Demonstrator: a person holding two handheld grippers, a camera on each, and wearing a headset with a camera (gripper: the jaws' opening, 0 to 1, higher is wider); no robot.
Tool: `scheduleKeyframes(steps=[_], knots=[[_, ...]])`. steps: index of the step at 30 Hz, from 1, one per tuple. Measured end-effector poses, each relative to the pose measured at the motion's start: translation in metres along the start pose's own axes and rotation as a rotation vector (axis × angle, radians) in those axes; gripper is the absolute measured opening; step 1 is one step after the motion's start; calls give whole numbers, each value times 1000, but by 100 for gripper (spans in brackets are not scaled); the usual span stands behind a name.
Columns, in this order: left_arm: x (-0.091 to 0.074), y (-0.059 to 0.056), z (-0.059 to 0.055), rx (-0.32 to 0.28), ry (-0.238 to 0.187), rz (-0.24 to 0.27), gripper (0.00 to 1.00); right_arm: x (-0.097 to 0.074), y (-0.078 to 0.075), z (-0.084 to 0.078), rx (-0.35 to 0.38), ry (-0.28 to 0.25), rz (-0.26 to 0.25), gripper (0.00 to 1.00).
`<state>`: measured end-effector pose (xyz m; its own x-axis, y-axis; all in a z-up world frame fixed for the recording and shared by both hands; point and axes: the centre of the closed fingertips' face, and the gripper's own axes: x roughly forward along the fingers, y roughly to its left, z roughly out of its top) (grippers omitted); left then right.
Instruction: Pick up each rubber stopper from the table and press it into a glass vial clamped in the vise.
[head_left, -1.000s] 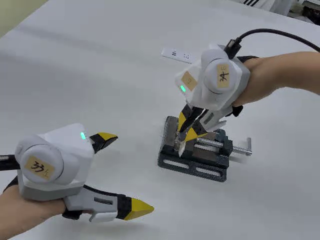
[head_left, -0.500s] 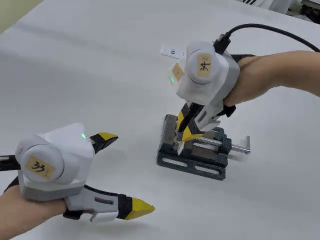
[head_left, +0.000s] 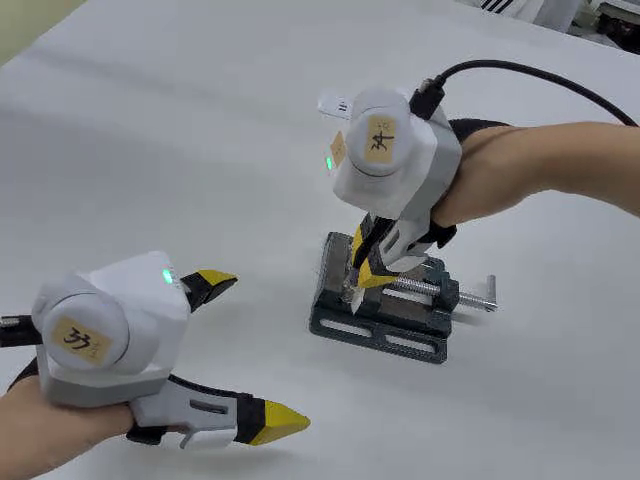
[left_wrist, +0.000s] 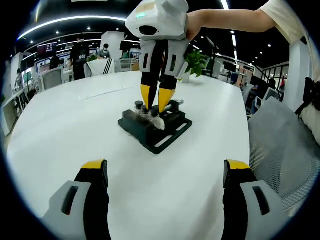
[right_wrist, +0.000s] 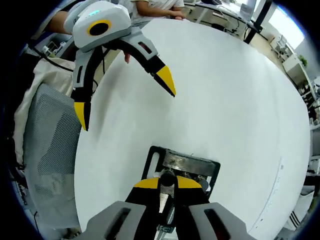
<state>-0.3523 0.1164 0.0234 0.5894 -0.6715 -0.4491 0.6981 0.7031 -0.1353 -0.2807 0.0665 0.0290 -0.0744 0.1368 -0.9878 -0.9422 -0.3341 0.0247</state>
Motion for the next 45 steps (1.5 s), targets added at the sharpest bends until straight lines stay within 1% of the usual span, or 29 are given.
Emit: scheduleKeyframes(steps=[5, 6, 8, 10, 12, 15, 17, 18, 19, 23, 29, 31, 33, 35, 36, 38, 39, 40, 41, 43, 45], knots=[[2, -2, 2, 3, -2, -6, 95, 0, 1, 0, 74, -5, -13, 3], [2, -2, 2, 5, -3, -5, 95, 0, 0, 1, 72, -4, -13, 3], [2, -2, 3, 2, -5, -5, 95, 0, 1, 0, 109, 0, -17, 4], [1, -2, 3, 4, -5, -3, 95, 0, 1, 1, 112, 0, -17, 4], [1, -2, 3, 3, -5, -4, 95, 0, 0, 1, 152, -9, -18, 4], [0, -3, 2, 3, -2, -4, 95, -1, 1, 1, 139, -20, -21, 5], [0, -3, 1, 1, 0, -5, 95, 0, 2, 1, 100, -29, -22, 5], [0, -3, 1, 1, 0, -4, 95, -1, 3, 0, 111, -29, -23, 5], [-1, -4, 1, 1, -1, -4, 95, -1, 2, 1, 106, -30, -22, 6], [-1, -4, 2, 3, -1, -3, 94, -1, 4, 1, 50, -36, -24, 6], [-2, -4, 2, 2, 0, -3, 94, 0, 1, 3, 12, -43, -29, 7], [-2, -5, 1, 2, 2, -4, 94, -1, 2, 2, -2, -43, -25, 8], [-2, -6, 1, -1, 2, -4, 94, -1, 4, 1, -6, -44, -24, 12], [-2, -6, 0, -2, 3, -4, 94, -1, 4, 3, -15, -60, -23, 16], [-2, -6, 0, -1, 3, -4, 94, -4, 4, 3, -10, -62, -27, 16], [-2, -5, 0, -4, 0, -3, 94, -9, 2, 4, -17, -82, -36, 13], [-2, -5, 1, -4, -1, -2, 94, -11, 1, 4, -7, -91, -33, 10], [-2, -5, 1, -4, -3, -1, 94, -12, 1, 4, 3, -98, -23, 7], [-2, -4, 1, -5, -3, 0, 94, -13, 4, 2, 9, -97, 11, 0], [-2, -3, 1, -6, -3, 0, 94, -13, 1, 3, 21, -108, -3, 0], [-2, -3, 1, -7, -2, 1, 94, -12, -3, 0, 24, -107, -8, 0]])
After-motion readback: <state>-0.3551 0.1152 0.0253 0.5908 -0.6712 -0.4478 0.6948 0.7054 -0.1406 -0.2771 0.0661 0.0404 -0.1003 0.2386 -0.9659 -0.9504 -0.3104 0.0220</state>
